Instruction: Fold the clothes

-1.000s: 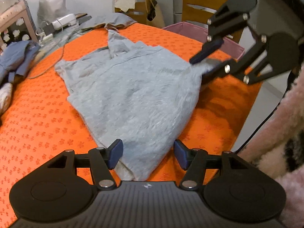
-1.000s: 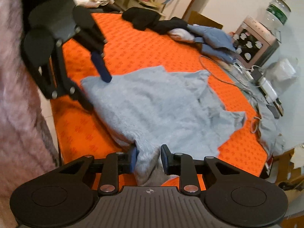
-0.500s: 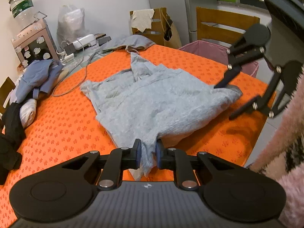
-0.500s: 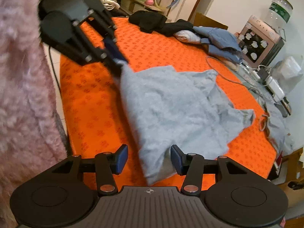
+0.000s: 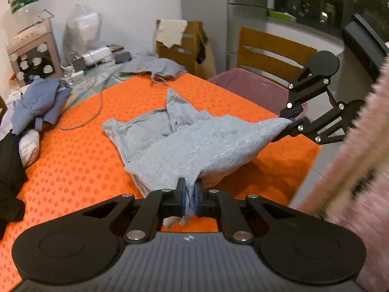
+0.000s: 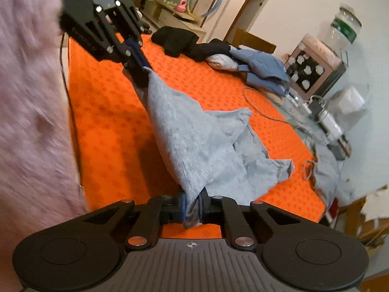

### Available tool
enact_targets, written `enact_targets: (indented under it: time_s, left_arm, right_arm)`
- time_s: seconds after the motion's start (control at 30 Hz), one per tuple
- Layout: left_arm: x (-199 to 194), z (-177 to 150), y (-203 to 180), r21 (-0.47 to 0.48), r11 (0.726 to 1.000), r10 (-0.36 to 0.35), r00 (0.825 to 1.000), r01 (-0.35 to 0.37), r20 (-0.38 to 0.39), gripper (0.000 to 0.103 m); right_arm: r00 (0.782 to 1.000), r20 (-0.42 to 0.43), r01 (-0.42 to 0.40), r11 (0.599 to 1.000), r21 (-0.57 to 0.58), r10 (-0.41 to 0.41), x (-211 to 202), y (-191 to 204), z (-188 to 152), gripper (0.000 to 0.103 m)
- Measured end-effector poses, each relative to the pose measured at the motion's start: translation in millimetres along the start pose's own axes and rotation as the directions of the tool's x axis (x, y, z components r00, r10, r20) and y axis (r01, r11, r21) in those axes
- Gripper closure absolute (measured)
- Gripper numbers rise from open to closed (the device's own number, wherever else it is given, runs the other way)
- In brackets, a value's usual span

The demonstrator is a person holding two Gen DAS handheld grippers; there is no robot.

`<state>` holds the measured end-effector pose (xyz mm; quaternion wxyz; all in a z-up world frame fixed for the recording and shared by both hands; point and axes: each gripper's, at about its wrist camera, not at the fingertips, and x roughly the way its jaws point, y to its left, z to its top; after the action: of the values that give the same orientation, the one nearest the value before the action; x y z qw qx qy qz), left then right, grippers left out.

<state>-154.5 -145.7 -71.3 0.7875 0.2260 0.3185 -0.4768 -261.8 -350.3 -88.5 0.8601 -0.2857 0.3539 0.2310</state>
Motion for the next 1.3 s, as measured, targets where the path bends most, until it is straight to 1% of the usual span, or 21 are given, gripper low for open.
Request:
enact_targets:
  time_s: [0.1, 0.23, 0.47, 0.7, 0.83, 0.93, 1.0, 1.07, 1.13, 1.17, 1.2, 1.23, 1.3]
  left_arm:
    - [-5, -6, -2, -0.016, 1.0, -0.027, 0.999, 0.027, -0.037, 0.095]
    - [7, -5, -2, -0.024, 1.0, -0.013, 0.998, 0.012, -0.054, 0.095]
    - [25, 20, 11, 0.037, 0.999, 0.022, 1.0, -0.022, -0.021, 0.095]
    - [68, 48, 35, 0.052, 0.997, 0.06, 0.998, -0.059, -0.024, 0.095]
    - [98, 55, 51, 0.04, 0.998, 0.055, 0.998, -0.054, -0.042, 0.095]
    - [125, 54, 60, 0.029, 0.999, 0.047, 0.996, -0.045, -0.078, 0.095]
    - [139, 50, 63, 0.034, 0.998, 0.053, 0.995, -0.051, -0.082, 0.093]
    - [149, 45, 67, 0.029, 0.998, 0.064, 0.994, -0.062, -0.09, 0.088]
    - [155, 39, 70, 0.012, 0.997, 0.073, 0.993, -0.072, -0.09, 0.082]
    - [156, 38, 72, 0.005, 0.997, 0.074, 0.994, -0.074, -0.086, 0.081]
    - [154, 38, 73, -0.007, 0.997, 0.082, 0.994, -0.083, -0.078, 0.078]
    - [151, 38, 75, -0.019, 0.996, 0.09, 0.993, -0.092, -0.07, 0.078]
    - [139, 42, 78, -0.052, 0.993, 0.107, 0.993, -0.109, -0.046, 0.077]
  right_arm:
    - [0.996, -0.036, -0.081, 0.995, 0.052, 0.082, -3, 2, 1, 0.091]
    - [0.994, -0.045, -0.094, 0.985, 0.142, 0.101, 4, -8, 0, 0.09]
    - [0.998, -0.027, -0.052, 0.978, 0.202, 0.059, 17, -45, 3, 0.09]
    - [0.997, -0.058, -0.039, 0.958, 0.283, 0.058, 52, -88, 7, 0.09]
    - [0.993, -0.076, -0.057, 0.934, 0.352, 0.089, 75, -111, 2, 0.09]
    - [0.986, -0.085, -0.091, 0.894, 0.438, 0.142, 97, -126, -8, 0.09]
    - [0.983, -0.087, -0.098, 0.87, 0.484, 0.159, 109, -131, -14, 0.089]
    - [0.981, -0.088, -0.102, 0.844, 0.526, 0.173, 120, -135, -21, 0.085]
    - [0.984, -0.086, -0.081, 0.824, 0.56, 0.155, 124, -138, -26, 0.07]
    - [0.985, -0.086, -0.074, 0.818, 0.571, 0.149, 124, -140, -28, 0.067]
    - [0.986, -0.085, -0.066, 0.812, 0.58, 0.142, 122, -141, -31, 0.062]
    - [0.987, -0.086, -0.058, 0.806, 0.589, 0.134, 120, -142, -32, 0.06]
    - [0.99, -0.086, -0.041, 0.801, 0.597, 0.115, 112, -144, -32, 0.06]
